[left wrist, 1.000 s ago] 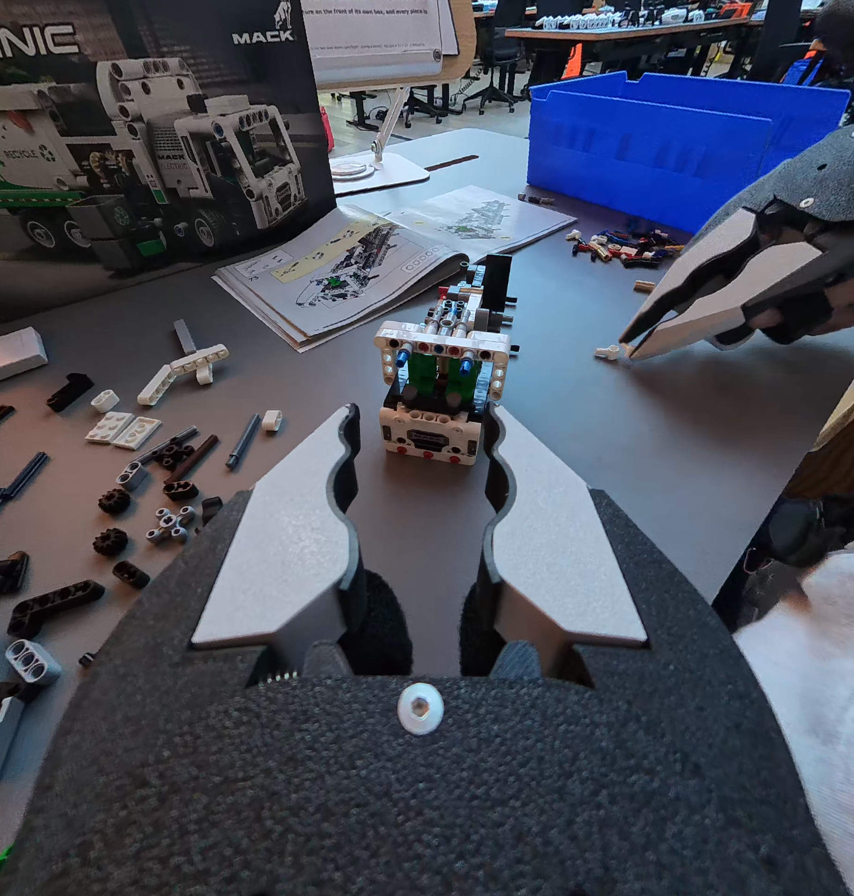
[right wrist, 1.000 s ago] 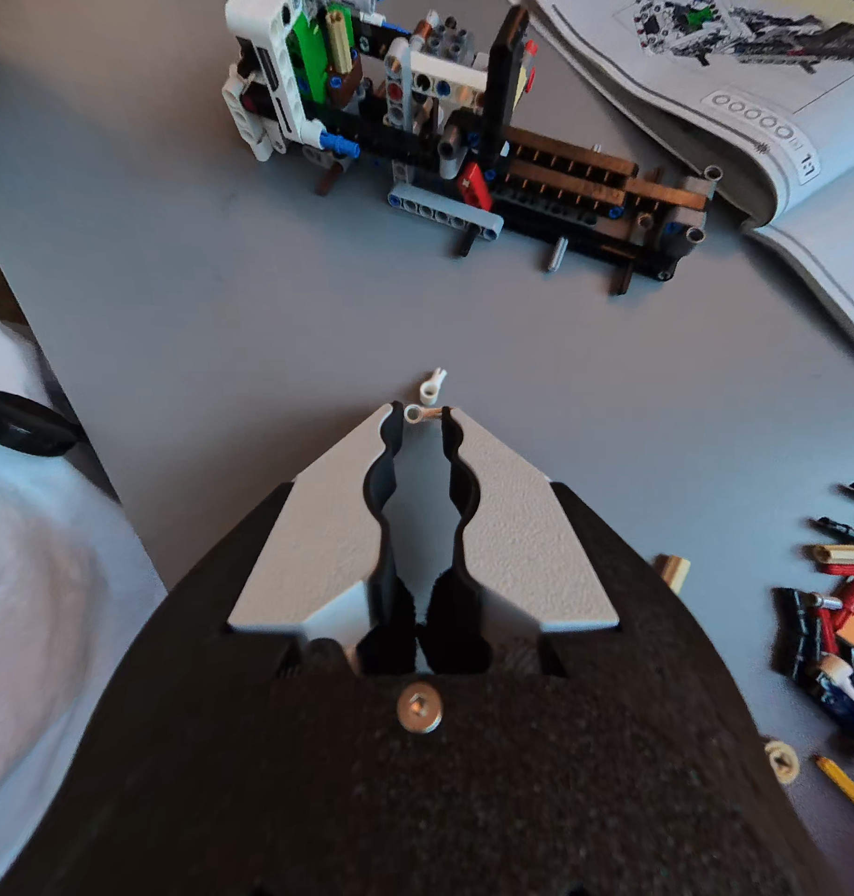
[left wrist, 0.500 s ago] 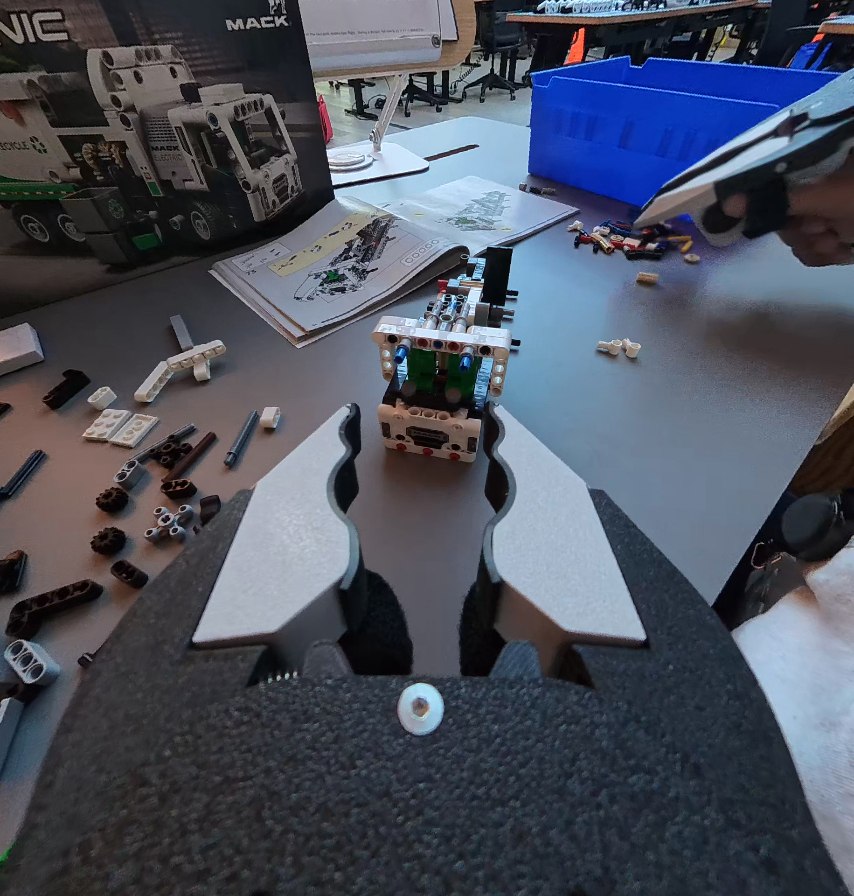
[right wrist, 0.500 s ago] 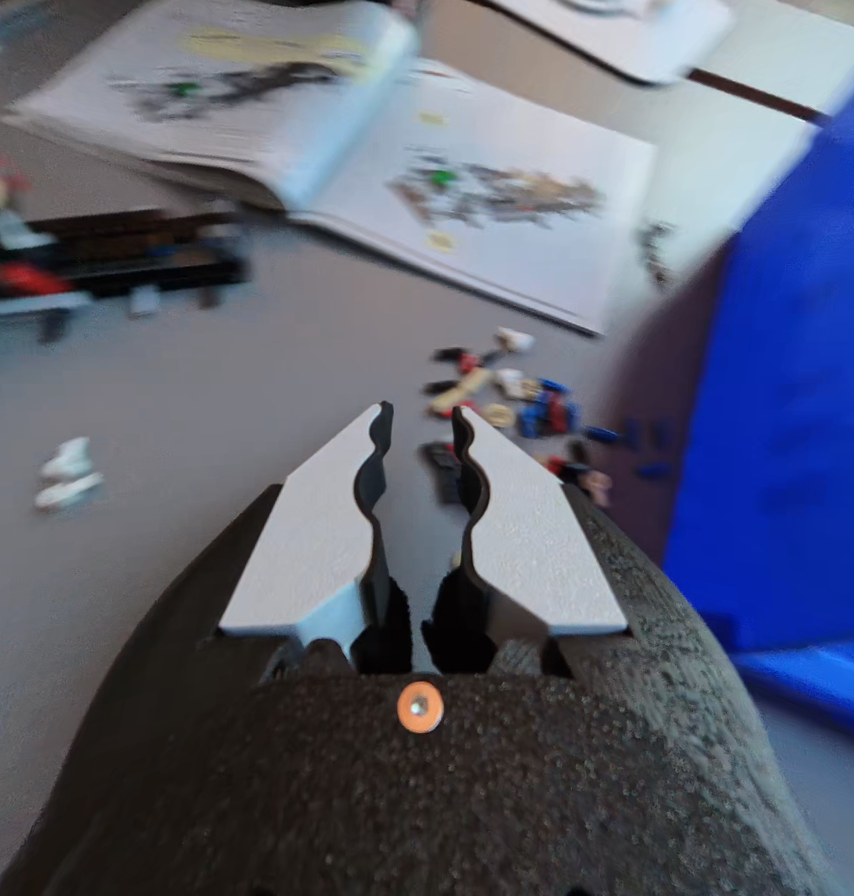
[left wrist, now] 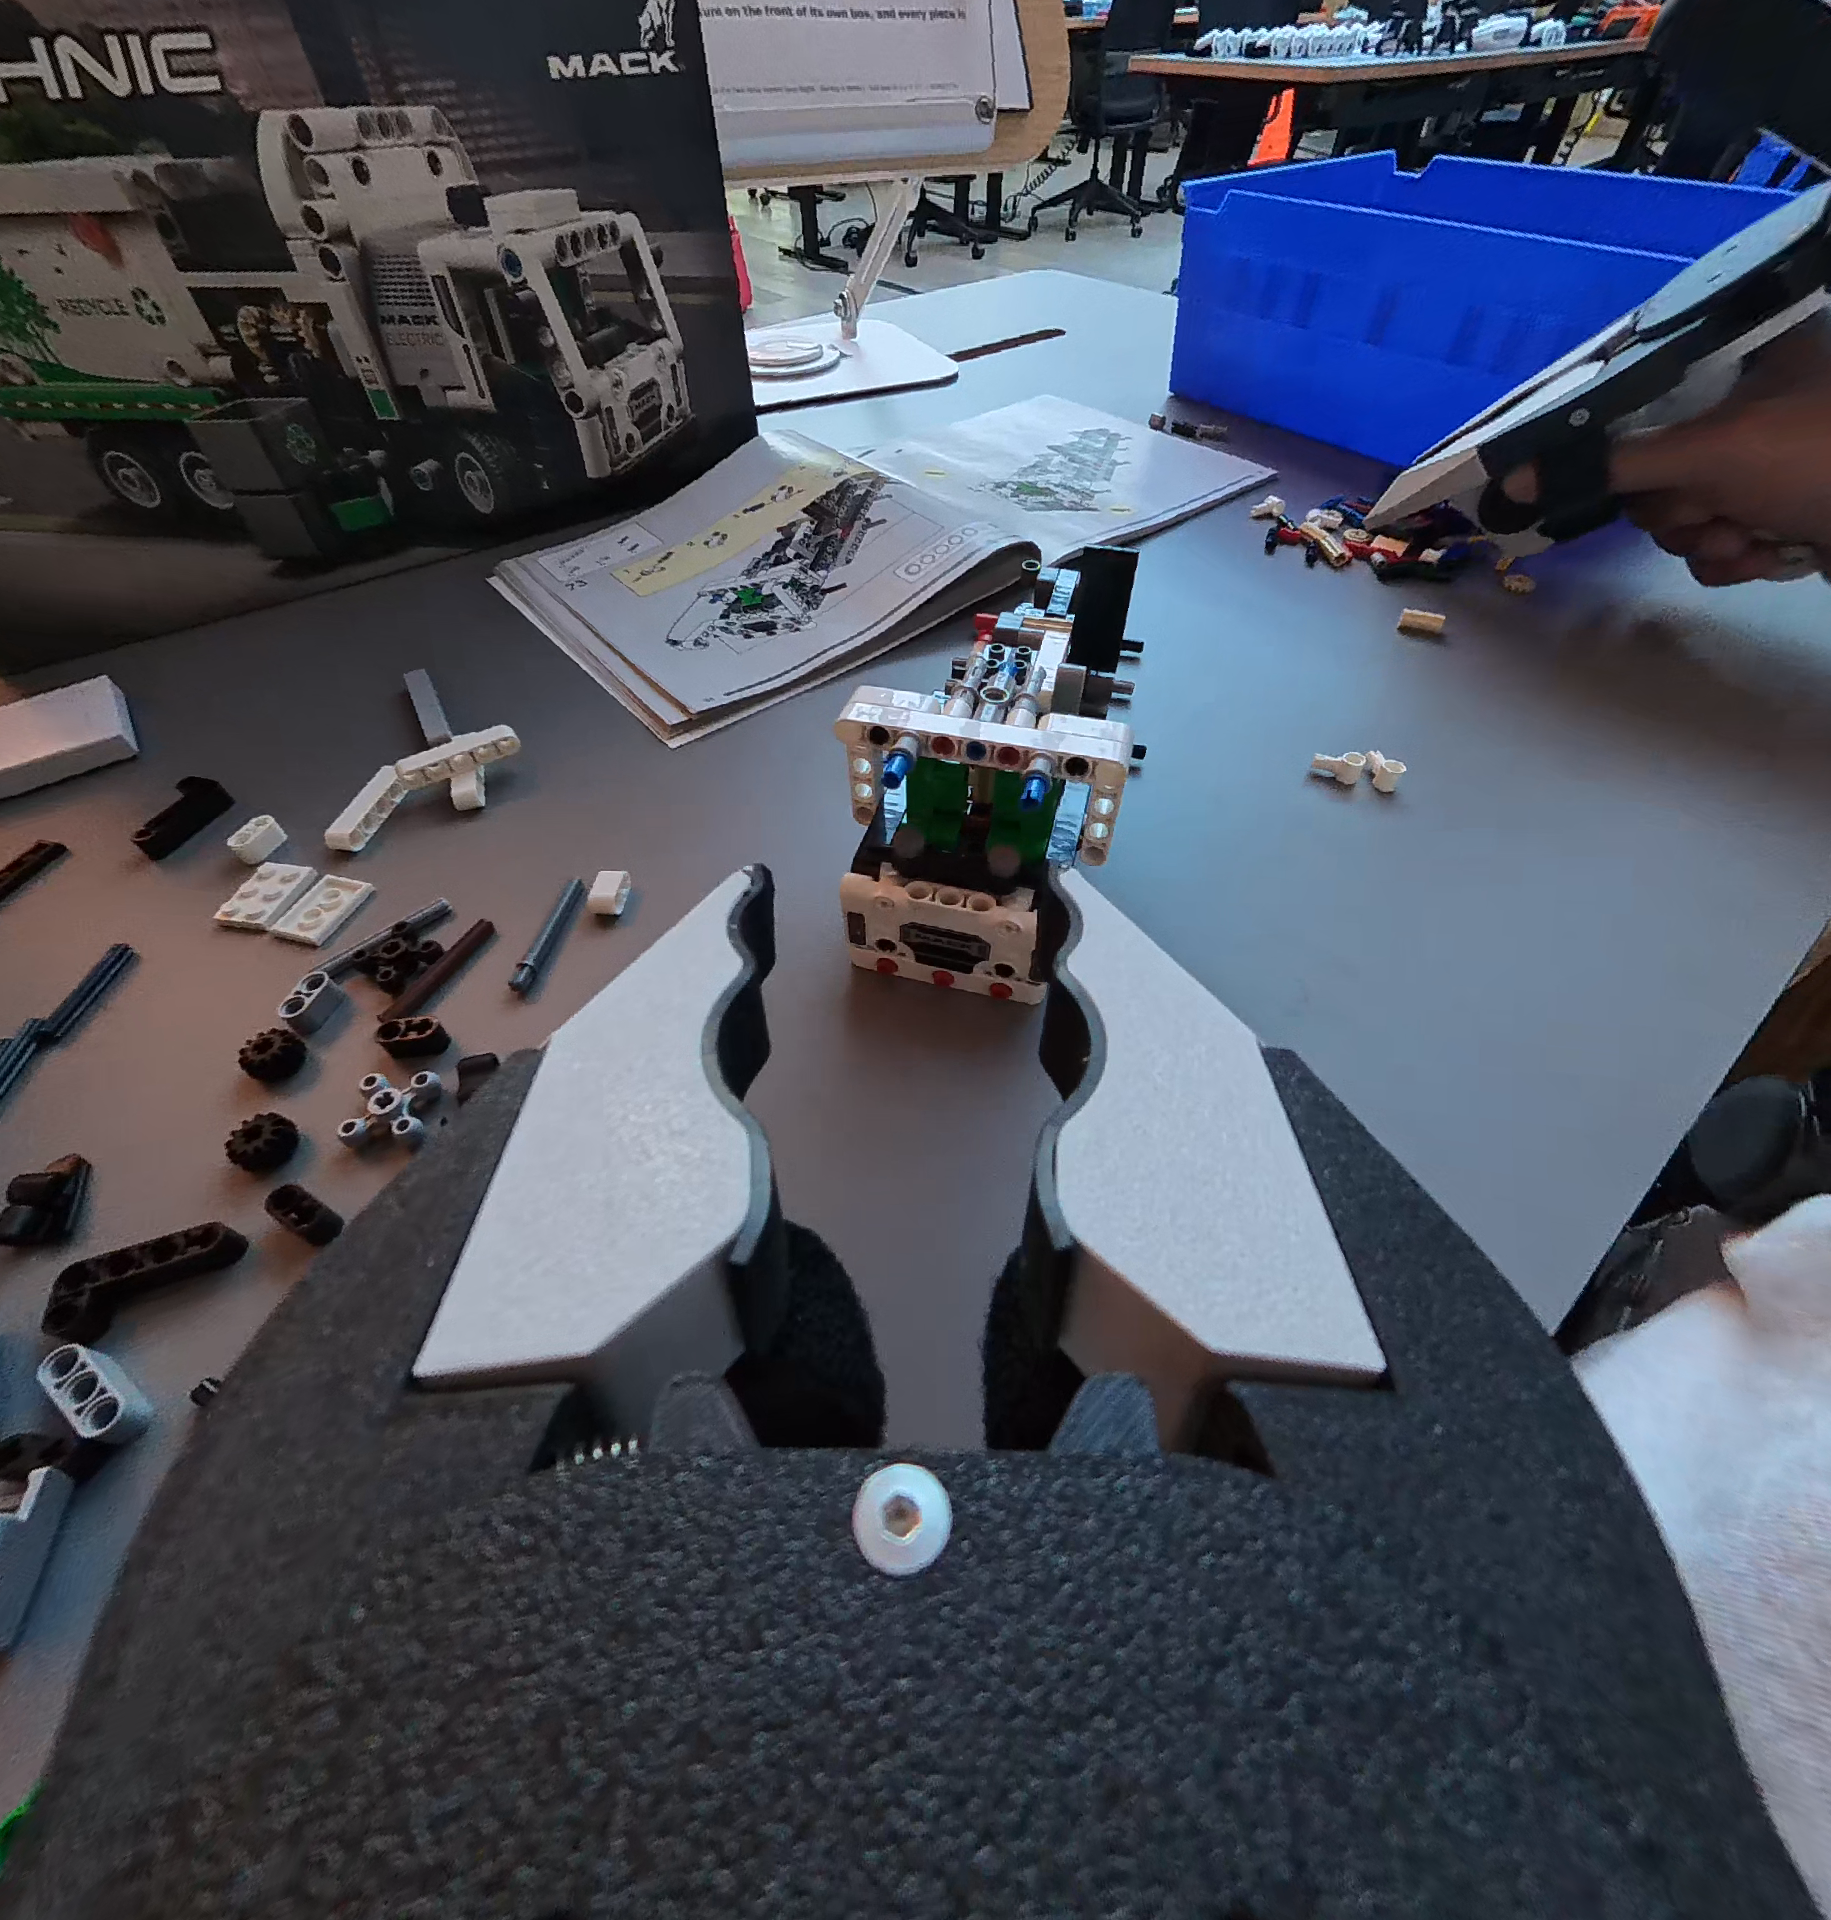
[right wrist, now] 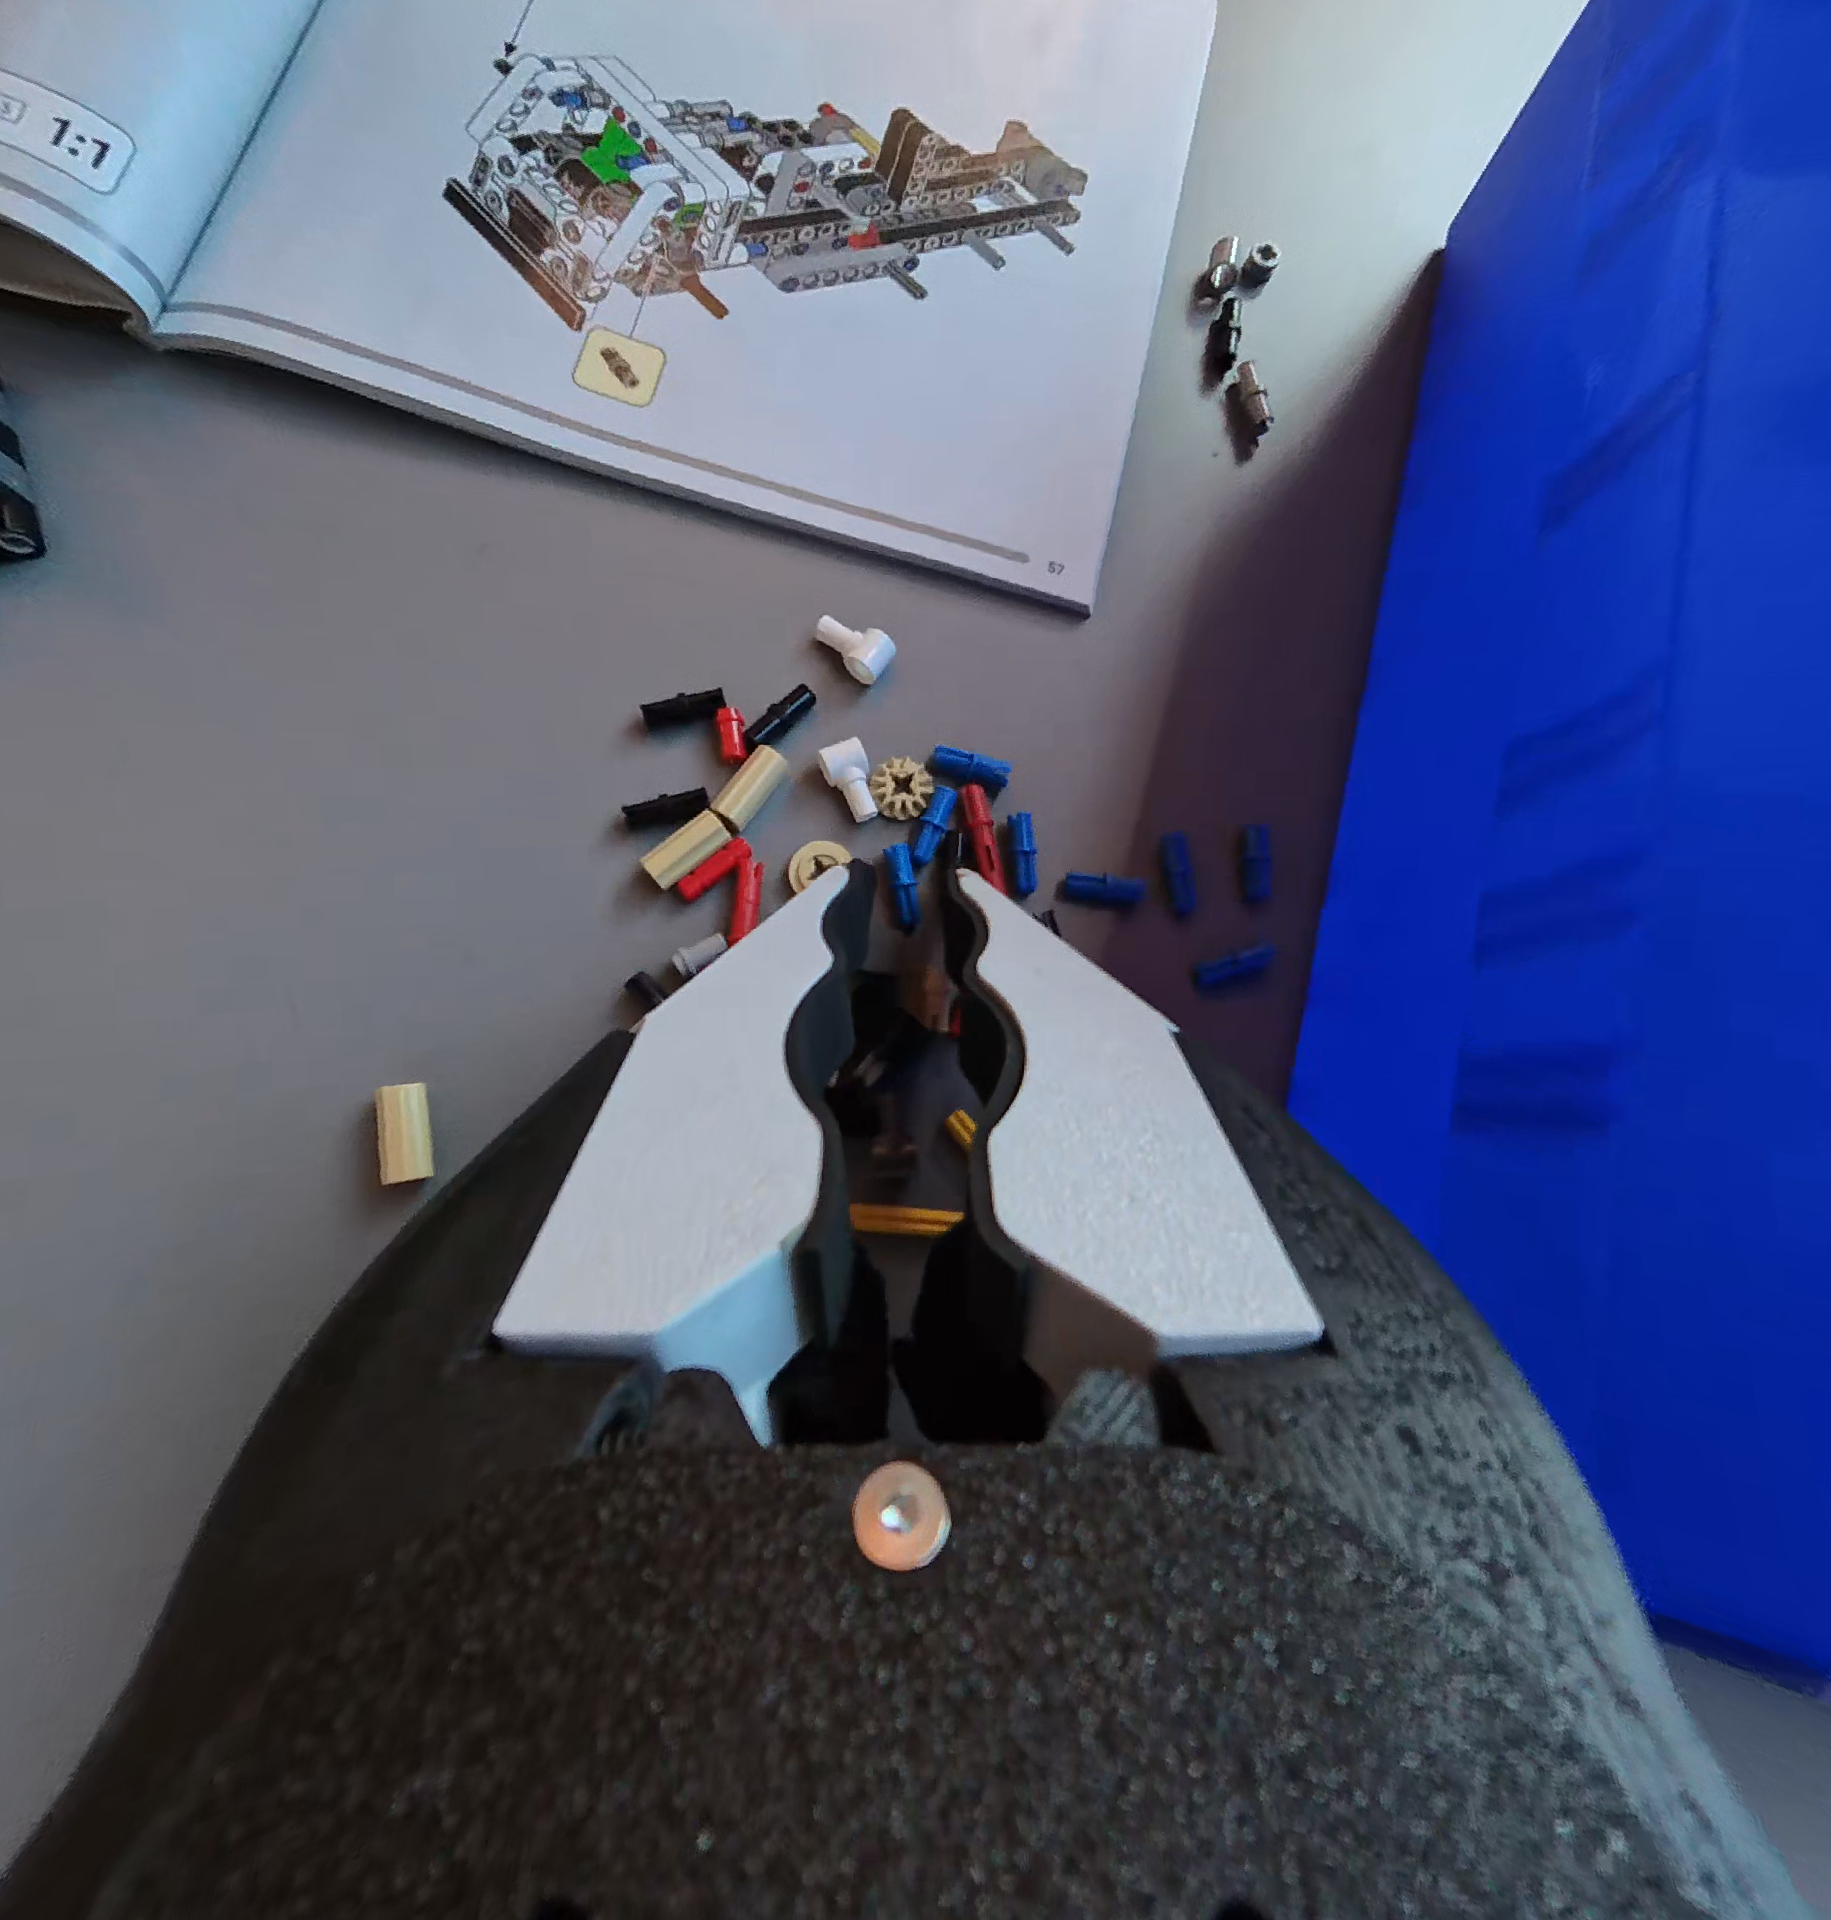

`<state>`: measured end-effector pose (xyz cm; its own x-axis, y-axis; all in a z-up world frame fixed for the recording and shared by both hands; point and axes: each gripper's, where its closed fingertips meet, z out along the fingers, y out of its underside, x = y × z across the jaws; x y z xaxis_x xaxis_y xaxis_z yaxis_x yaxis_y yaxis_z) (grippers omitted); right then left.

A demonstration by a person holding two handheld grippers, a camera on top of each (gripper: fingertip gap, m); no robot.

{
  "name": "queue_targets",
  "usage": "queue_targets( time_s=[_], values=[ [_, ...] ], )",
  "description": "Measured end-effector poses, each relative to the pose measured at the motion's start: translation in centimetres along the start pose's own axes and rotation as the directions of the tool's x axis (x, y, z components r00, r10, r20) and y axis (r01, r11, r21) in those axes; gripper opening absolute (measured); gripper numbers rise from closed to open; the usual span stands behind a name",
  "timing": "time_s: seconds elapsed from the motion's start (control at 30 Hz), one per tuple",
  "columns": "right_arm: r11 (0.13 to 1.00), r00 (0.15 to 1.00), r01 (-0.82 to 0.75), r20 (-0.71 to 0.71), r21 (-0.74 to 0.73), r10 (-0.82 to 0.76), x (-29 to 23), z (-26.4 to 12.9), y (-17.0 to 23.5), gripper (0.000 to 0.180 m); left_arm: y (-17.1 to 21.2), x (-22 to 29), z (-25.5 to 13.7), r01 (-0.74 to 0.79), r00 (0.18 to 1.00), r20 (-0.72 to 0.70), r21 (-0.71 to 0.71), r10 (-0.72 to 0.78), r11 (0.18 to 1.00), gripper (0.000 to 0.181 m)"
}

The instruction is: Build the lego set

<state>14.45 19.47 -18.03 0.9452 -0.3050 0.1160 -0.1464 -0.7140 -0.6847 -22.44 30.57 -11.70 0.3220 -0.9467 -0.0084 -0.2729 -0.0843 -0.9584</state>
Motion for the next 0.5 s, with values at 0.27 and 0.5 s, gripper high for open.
queue_targets(
  time_s=[0.27,0.5],
  values=[
    [0.983,0.990,0.138,0.002,-0.125,-0.139,-0.14,0.35,0.20,0.005,0.01,0.00,0.02,0.000,1.000,0.000,-0.001,0.000,1.000,0.048],
    [0.977,0.983,0.178,-0.028,-0.114,-0.182,0.25,-0.09,-0.32,0.004,-0.16,-0.05,-0.12,-0.004,1.000,0.008,0.013,0.004,1.000,0.047]
  ],
)
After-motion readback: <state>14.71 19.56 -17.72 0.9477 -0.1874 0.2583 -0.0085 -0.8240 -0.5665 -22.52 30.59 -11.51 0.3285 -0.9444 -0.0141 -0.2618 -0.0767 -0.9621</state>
